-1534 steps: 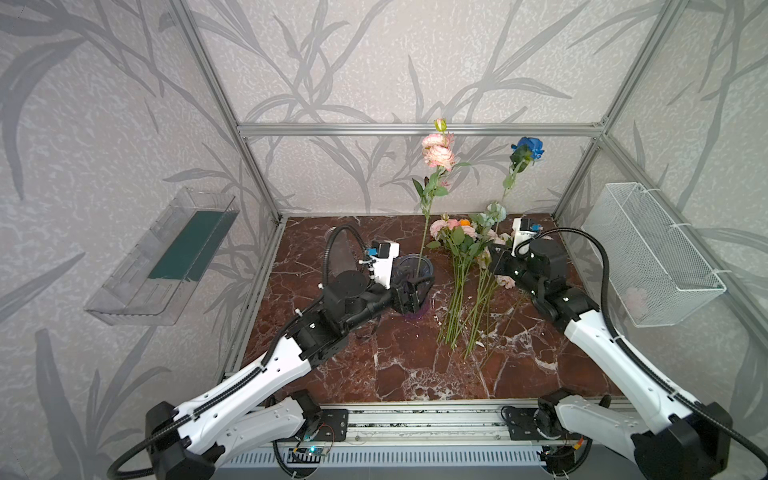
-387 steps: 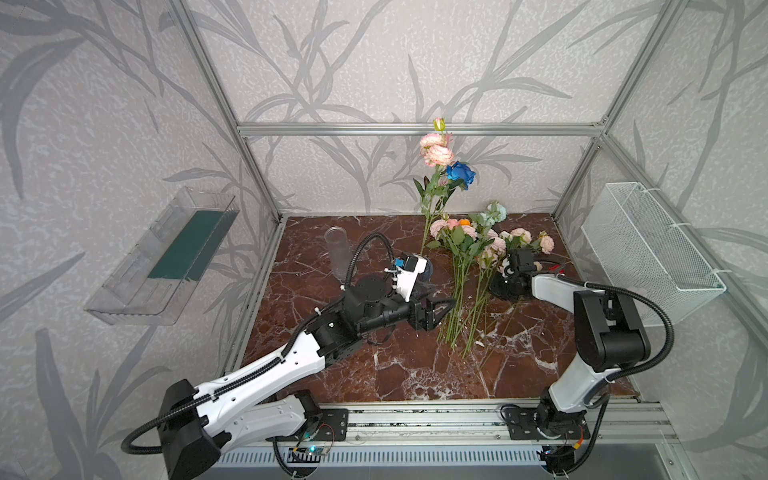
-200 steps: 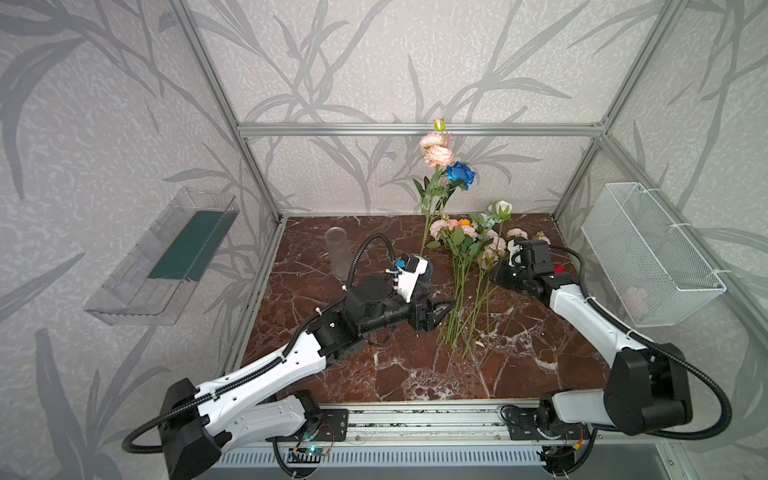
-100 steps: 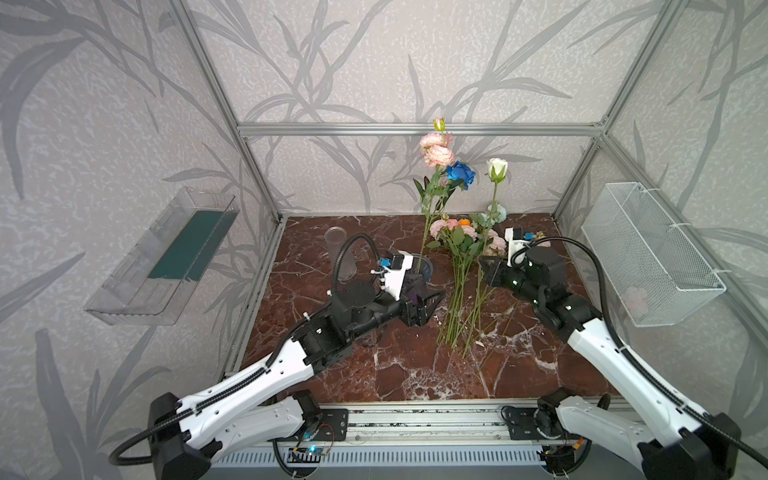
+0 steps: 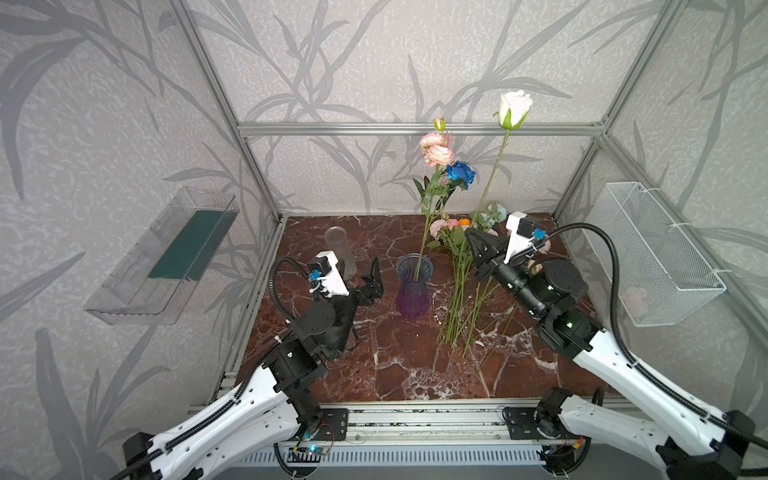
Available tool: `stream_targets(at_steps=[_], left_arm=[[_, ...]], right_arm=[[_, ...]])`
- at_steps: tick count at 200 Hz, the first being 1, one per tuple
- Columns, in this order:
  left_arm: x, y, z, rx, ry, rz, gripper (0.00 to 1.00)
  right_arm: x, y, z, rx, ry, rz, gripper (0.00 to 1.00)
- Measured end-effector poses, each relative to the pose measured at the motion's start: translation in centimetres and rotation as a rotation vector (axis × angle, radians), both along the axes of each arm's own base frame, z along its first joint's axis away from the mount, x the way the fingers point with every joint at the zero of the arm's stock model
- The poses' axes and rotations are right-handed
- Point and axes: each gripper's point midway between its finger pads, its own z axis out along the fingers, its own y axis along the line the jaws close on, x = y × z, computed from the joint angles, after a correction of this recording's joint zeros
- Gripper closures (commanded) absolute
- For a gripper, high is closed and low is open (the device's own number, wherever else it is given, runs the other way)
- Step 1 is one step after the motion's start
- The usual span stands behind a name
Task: Arrange the flowers into the vase
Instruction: 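Carry the white rose over the purple vase and lower its stem in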
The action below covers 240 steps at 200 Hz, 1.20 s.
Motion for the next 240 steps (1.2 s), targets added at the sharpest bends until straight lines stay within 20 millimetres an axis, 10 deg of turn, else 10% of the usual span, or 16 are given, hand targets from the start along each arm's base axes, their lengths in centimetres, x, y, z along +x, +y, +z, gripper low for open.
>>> stream_targets(at_steps=[49, 177, 240], left_arm=[[0.2, 1.6, 0.3, -0.034, -0.006, 0.057, 0.09], [0.5, 1.3, 0.0, -0.066, 0.010, 0.036, 0.09], [1.0, 0.9, -0.6, -0.065, 0.027, 0.027, 0.09]], right_arm=[[1.9, 6.1, 3.7, 0.012, -0.137, 0.053, 1.00], [5.2, 9.6, -10.4, -0.210, 0.060, 0.031, 0.92], [5.4, 9.1, -12.8, -0.227, 0.111, -0.007, 0.79]])
